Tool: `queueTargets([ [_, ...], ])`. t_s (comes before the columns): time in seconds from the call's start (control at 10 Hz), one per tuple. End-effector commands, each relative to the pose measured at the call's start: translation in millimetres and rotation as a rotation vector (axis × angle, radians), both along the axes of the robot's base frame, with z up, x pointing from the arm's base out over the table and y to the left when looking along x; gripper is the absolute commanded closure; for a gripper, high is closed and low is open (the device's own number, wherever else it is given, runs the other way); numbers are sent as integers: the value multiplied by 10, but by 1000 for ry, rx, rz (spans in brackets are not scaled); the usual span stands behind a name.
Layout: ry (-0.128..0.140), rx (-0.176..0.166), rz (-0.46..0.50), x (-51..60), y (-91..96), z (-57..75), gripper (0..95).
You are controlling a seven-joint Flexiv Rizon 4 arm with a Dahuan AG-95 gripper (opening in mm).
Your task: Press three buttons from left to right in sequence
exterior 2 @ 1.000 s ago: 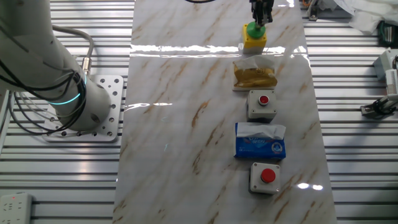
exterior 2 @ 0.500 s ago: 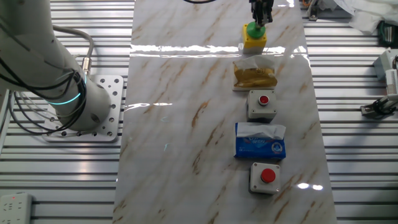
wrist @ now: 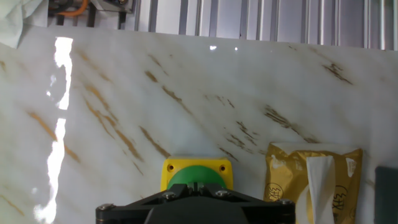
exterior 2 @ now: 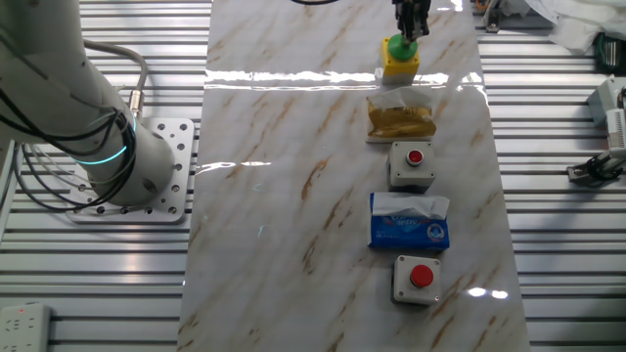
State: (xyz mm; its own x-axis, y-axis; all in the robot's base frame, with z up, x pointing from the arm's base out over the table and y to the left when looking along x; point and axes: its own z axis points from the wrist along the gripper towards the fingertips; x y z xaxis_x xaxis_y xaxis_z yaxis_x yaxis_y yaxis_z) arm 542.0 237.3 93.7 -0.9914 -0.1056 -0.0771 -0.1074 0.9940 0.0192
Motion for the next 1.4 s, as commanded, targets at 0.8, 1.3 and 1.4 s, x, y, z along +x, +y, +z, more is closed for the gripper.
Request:
queueTargets([
  [0.8,97,30,-21,-54,48,461,950],
  [1.3,91,20,-24,-87,69,556,950],
  [1.4,88,21,-22,-87,69,556,950],
])
